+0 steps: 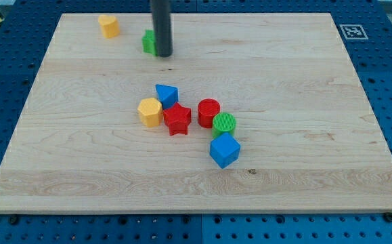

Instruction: Move the green star to the right of the yellow heart

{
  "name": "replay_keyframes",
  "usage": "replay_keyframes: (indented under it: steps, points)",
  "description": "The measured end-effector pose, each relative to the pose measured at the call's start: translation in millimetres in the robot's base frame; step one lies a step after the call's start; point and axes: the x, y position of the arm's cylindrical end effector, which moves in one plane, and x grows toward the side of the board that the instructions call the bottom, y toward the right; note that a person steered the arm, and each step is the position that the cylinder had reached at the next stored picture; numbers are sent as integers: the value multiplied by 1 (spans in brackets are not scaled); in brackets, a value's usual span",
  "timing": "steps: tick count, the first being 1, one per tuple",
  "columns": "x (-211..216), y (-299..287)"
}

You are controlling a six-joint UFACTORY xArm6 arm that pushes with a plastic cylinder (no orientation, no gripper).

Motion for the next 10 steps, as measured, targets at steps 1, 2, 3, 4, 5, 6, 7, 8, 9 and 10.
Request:
replay_keyframes:
  steps: [1,2,3,4,5,6,7,8,9,10]
  points:
    - [-7,-23]
    - [-19,-32]
    - [-34,-32]
    - [-24,-28]
    - [-11,7]
    - [-15,41]
    - [-29,45]
    - [-46,22]
    - [-63,22]
    - [-72,4]
